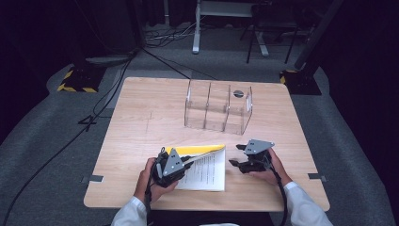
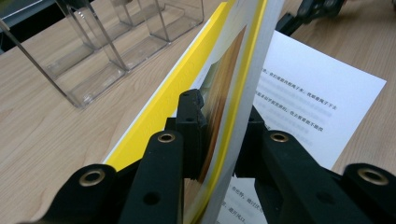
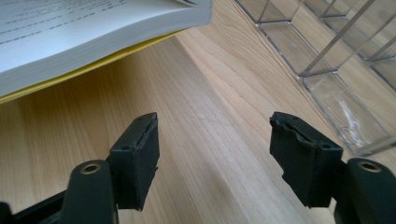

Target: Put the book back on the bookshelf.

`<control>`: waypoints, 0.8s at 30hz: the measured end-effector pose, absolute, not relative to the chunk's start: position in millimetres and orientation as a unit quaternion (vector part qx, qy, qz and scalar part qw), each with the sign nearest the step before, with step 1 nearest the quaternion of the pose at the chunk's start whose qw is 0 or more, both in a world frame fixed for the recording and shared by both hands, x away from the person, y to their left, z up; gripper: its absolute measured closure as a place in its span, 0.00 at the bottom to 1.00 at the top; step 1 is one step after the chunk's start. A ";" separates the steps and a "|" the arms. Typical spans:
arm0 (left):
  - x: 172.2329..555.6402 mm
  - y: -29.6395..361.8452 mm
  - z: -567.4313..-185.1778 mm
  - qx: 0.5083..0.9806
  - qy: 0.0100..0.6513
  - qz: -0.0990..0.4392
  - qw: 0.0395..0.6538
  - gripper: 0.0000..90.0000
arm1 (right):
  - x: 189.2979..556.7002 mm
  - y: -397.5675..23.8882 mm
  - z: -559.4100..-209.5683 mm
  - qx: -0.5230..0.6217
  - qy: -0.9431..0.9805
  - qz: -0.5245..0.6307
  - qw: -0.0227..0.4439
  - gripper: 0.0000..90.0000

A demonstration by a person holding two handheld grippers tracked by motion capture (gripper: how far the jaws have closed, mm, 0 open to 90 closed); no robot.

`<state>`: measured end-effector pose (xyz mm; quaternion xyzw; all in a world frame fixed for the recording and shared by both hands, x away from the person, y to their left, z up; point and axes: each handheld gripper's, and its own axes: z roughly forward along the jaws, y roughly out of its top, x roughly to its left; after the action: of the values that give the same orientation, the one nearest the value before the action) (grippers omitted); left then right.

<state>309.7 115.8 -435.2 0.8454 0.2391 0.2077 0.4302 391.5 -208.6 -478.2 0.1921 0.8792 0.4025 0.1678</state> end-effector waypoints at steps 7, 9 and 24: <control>312.3 96.3 -432.4 0.847 0.220 0.196 0.443 0.87 | 386.9 -210.3 -463.4 0.188 0.862 0.437 0.176 0.39; 315.0 92.8 -427.0 0.841 0.216 0.193 0.458 0.88 | 386.8 -220.8 -452.7 0.201 0.845 0.463 0.176 0.40; 316.1 88.3 -411.5 0.828 0.199 0.179 0.493 0.88 | 373.6 -217.0 -403.7 0.181 0.823 0.492 0.220 0.52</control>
<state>316.1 88.3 -411.5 0.8277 0.1990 0.1793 0.4932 373.6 -217.0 -403.7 0.1807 0.8229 0.4919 0.2196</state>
